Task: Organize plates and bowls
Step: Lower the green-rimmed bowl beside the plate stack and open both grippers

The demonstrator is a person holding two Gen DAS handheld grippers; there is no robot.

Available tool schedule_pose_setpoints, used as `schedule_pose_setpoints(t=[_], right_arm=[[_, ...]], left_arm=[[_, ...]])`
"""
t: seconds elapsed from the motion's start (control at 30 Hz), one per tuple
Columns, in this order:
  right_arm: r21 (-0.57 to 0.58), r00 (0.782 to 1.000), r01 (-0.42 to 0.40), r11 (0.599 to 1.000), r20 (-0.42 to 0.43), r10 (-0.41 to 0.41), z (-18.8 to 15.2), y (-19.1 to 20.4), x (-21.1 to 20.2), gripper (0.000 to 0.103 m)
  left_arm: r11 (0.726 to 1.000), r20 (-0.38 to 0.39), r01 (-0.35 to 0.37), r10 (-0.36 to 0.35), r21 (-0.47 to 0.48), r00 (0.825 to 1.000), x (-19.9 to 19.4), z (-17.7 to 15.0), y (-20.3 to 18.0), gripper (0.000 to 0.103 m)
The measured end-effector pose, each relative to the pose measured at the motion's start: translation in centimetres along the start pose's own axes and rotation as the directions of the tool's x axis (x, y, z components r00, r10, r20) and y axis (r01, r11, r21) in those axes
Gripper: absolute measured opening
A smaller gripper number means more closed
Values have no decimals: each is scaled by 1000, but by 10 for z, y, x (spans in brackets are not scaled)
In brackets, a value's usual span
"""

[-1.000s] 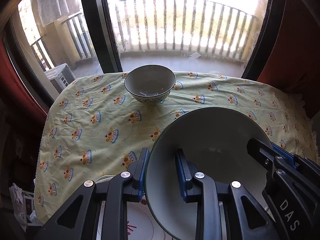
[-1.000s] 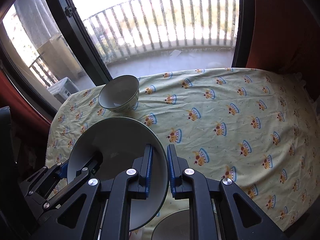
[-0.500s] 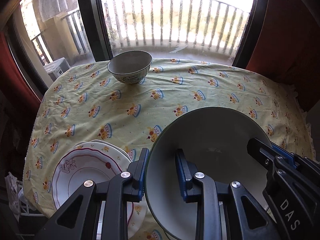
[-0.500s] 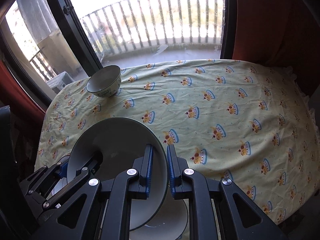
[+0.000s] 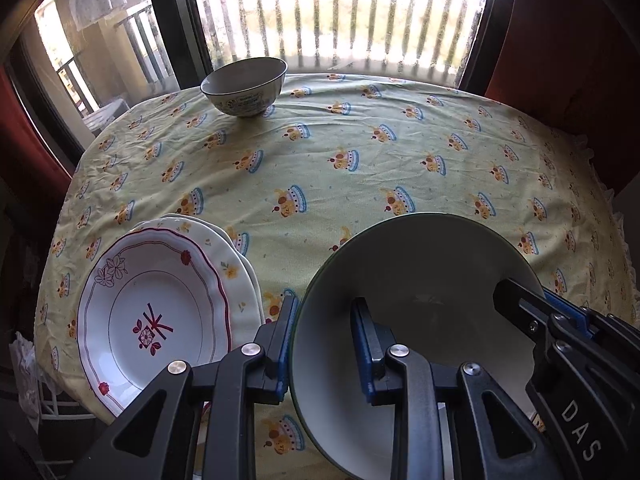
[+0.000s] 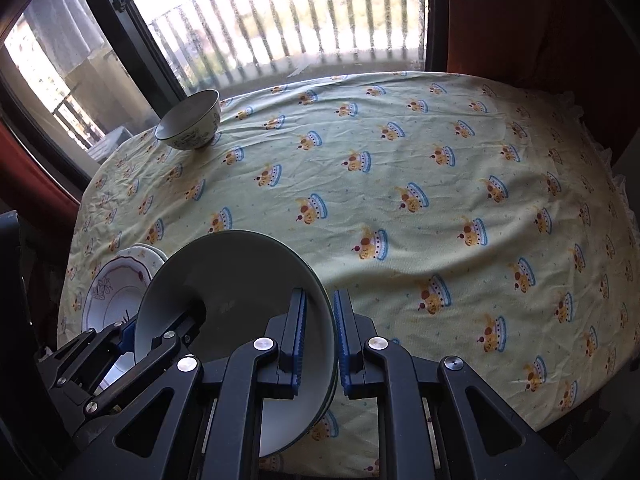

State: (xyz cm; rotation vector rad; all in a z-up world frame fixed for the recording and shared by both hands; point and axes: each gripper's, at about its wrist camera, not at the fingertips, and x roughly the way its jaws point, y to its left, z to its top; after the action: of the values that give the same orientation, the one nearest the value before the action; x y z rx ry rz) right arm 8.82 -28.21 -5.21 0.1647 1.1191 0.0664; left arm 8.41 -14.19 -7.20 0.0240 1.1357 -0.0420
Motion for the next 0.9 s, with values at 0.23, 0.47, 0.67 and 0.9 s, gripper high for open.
schedule_pose_setpoints(t=[0.23,0.47,0.67,0.9], right_arm=[[9,999,-6,1000,-42,6,-11,-2,13,17],[11,998,-2,1000,-69,3,-17,-1,25,17],[-31,998,49,998,-47,-51,-21,5,31,17],[-57,996,74,996,-35,-76,-22,10,30,18]], left_arm=[[1000,-28,-27,27,-4,999,9,-8,0,25],[999,-52,-36,36,-3,998,20,-13,2,25],[998,-47,-50,51,24,998,27,-16,-1,25],[999,-62,-30,31,23,998,28,-17,0,32]])
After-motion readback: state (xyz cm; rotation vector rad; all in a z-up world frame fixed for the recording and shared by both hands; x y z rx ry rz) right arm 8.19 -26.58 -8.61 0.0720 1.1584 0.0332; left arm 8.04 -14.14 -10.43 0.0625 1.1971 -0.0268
